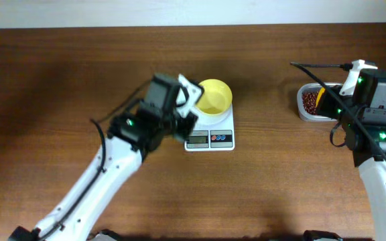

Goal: Scoop item into bowl and weigh 50g on scale

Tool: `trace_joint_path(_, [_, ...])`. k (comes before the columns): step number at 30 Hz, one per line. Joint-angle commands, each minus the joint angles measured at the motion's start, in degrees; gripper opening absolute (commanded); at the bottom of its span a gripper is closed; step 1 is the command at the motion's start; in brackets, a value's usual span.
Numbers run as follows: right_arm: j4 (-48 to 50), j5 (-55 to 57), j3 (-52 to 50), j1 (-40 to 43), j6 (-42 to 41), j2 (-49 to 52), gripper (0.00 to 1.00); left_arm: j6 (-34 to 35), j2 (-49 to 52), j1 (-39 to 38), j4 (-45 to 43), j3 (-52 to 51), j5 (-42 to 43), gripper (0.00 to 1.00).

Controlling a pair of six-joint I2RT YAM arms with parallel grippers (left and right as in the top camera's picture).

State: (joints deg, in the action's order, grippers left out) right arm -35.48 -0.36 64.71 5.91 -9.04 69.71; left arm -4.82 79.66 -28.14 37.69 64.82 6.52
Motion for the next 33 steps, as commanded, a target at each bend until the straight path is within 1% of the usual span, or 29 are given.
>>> trace_joint_path(1, [-0.4,-0.6,0.8,0.1,-0.5,0.0,0.04,1.2,-4.5,-2.1,-3.0,-7.5,-0.1,0.00])
trace_joint_path(2, [-1.0,-0.6,0.8,0.1,-0.5,0.0,0.04,1.2,-4.5,-2.1,-3.0,-7.6,0.0,0.13])
trace_joint_path(3, [-1.4,-0.6,0.8,0.1,-0.4,0.0,0.04,1.2,-4.5,-2.1,-3.0,-7.5,0.1,0.52])
trace_joint_path(4, [-1.8,-0.5,0.8,0.1,-0.4,0.0,0.04,1.2,-4.5,-2.1,-3.0,-7.6,0.0,0.74])
trace_joint_path(5, [-2.1,-0.5,0.8,0.1,-0.4,0.0,0.04,1.1,-4.5,-2.1,-3.0,-7.5,0.0,0.99])
trace_joint_path(15, [-2.2,-0.6,0.8,0.1,-0.4,0.0,0.04,1.1,-4.5,-2.1,-2.9,-7.6,0.0,0.99])
trace_joint_path(18, [-2.2,-0.6,0.8,0.1,-0.4,0.0,0.04,-3.2,-4.5,-2.1,-3.0,-7.5,0.0,0.99])
trace_joint_path(21, [-2.2,-0.5,0.8,0.1,-0.4,0.0,0.04,-3.9,-4.5,-2.1,-3.4,-7.5,0.0,0.99])
trace_joint_path(24, [-2.3,-0.5,0.8,0.1,-0.4,0.0,0.04,-4.3,-4.5,-0.7,-6.1,-7.5,0.1,0.99])
trace_joint_path(26, [-2.7,-0.5,0.8,0.1,-0.4,0.0,0.04,-6.3,-4.5,-0.5,-7.2,-7.5,0.7,0.99])
trace_joint_path(29, [-3.1,-0.5,0.8,0.1,-0.4,0.0,0.04,-6.2,-4.5,-0.4,-7.6,-7.5,0.7,0.99])
trace_joint_path(33, [-3.6,-0.5,0.8,0.1,-0.4,0.0,0.04,-3.6,-4.5,-0.5,-6.6,-7.5,0.7,0.99])
